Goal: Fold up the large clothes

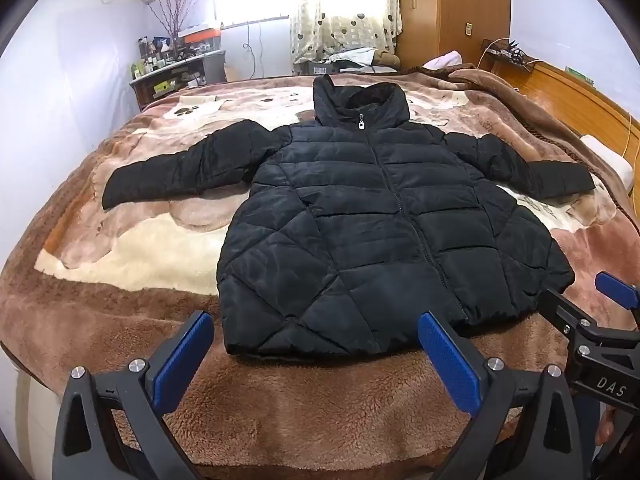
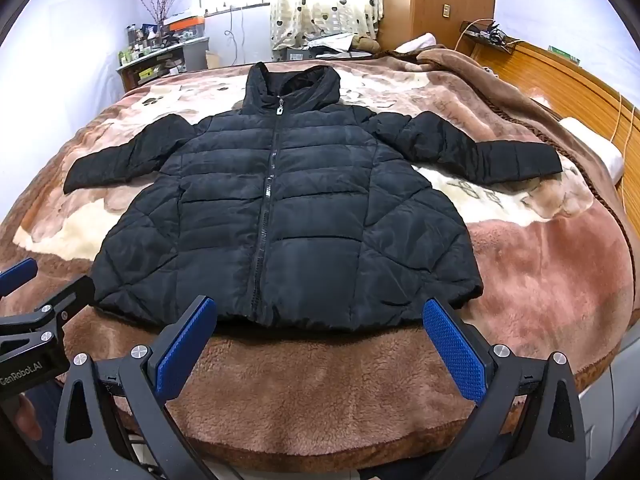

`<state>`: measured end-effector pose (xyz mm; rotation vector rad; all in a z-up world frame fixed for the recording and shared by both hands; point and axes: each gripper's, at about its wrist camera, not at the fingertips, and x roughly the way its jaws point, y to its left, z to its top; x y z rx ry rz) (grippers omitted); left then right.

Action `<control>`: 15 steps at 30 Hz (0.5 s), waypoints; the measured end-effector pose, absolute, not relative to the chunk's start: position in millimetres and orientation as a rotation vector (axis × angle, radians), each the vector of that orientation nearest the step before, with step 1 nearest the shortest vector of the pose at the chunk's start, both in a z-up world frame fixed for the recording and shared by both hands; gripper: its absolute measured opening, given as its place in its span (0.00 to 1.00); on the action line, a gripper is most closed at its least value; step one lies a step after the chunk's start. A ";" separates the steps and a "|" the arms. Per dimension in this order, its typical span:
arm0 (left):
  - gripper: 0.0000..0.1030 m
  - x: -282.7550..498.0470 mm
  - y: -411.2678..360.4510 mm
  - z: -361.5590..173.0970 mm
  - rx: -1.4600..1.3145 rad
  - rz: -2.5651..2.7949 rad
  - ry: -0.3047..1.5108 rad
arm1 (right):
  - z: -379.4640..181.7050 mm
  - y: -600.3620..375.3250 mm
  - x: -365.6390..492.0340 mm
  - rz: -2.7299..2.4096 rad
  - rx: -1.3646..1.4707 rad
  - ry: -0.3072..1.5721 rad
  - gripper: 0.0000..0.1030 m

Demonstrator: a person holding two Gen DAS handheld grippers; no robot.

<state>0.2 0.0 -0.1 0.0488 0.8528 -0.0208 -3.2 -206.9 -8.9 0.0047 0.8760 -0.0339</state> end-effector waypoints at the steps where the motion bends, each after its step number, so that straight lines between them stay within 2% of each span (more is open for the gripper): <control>1: 1.00 0.0 0.0 0.0 0.051 -0.019 0.852 | -9.0 -207.0 -3.2 -0.034 0.005 0.872 1.00; 8: 1.00 -1.6 -2.7 0.3 0.059 -0.006 0.852 | -10.6 -208.0 -2.7 -0.035 0.008 0.875 1.00; 15: 1.00 10.3 8.4 -10.2 -0.074 -0.103 0.918 | -12.0 -211.8 -2.3 -0.035 0.016 0.864 1.00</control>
